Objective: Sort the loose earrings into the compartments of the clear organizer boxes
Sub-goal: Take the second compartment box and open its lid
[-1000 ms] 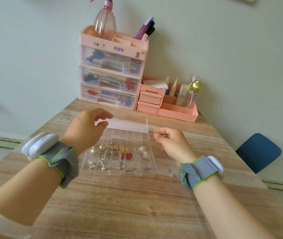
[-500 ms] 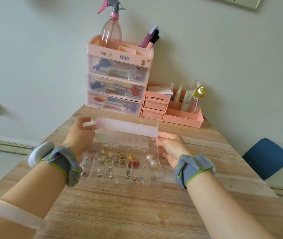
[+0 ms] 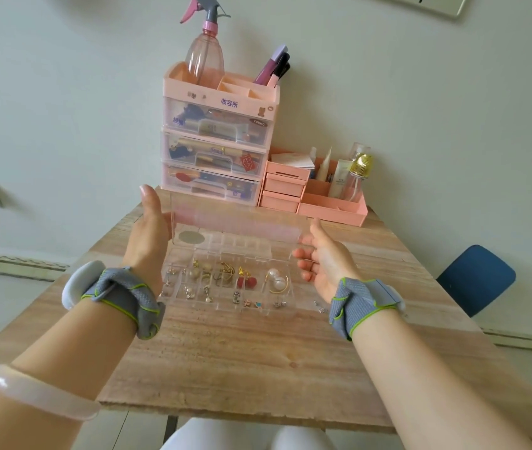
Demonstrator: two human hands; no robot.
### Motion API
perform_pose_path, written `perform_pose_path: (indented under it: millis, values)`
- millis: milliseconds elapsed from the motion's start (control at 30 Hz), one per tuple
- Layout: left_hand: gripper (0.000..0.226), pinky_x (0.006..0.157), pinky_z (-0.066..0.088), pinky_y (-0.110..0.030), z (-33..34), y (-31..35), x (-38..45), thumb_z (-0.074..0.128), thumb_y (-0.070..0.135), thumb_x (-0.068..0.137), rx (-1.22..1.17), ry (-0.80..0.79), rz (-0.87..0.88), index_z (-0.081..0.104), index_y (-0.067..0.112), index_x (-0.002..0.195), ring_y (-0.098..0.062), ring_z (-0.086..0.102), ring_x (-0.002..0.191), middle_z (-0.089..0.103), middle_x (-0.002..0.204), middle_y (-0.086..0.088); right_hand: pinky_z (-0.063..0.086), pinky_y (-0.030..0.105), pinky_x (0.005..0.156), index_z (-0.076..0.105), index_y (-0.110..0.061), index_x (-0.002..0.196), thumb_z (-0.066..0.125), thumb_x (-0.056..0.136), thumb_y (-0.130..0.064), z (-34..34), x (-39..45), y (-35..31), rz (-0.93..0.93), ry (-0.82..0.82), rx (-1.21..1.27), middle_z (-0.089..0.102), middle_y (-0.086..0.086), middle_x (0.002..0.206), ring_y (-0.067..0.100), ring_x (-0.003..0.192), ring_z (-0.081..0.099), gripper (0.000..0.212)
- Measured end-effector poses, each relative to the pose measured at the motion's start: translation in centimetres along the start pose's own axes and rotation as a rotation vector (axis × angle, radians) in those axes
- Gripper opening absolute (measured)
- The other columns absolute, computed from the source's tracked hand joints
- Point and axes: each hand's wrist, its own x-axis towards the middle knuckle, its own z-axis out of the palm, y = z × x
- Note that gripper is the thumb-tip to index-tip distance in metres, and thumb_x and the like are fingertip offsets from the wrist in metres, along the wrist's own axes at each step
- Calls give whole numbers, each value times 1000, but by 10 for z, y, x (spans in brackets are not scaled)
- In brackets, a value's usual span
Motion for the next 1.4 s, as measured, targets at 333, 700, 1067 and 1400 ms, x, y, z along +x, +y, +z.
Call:
perform_pose_path:
  millis: [333, 700, 1067, 1400]
  values:
    - [36, 75, 38, -23, -10, -11, -17, 41, 33, 95, 321, -93, 45, 57, 10, 118, -13, 49, 79, 61, 110, -1, 33, 22, 45, 66, -10, 98, 69, 81, -24, -11, -14, 16, -132, -57, -405, 57, 1, 68, 10, 55, 46, 23]
    - [54, 102, 40, -38, -16, -23, -22, 51, 22, 91, 712, -214, 153, 32, 13, 141, -29, 48, 121, 31, 148, -8, 37, 29, 96, 49, -24, 130, 66, 79, -47, -6, -30, 24, -341, -71, -867, 51, 3, 121, 19, 116, 48, 59]
    - [66, 109, 26, -39, -4, -31, -31, 46, 49, 89, 925, -268, 217, 26, 20, 144, -25, 21, 140, -1, 155, -6, 9, 34, 114, 28, -32, 144, 49, 87, -54, 20, -43, 28, -390, -302, -1010, 7, 6, 157, 19, 145, 4, 64]
    - [67, 112, 21, -42, -4, -33, -27, 44, 51, 89, 1034, -286, 232, 25, 18, 144, -27, 12, 142, 1, 155, -9, 17, 36, 115, 36, -29, 141, 48, 86, -57, 18, -33, 33, -436, -280, -1034, 22, 2, 154, 20, 142, 18, 62]
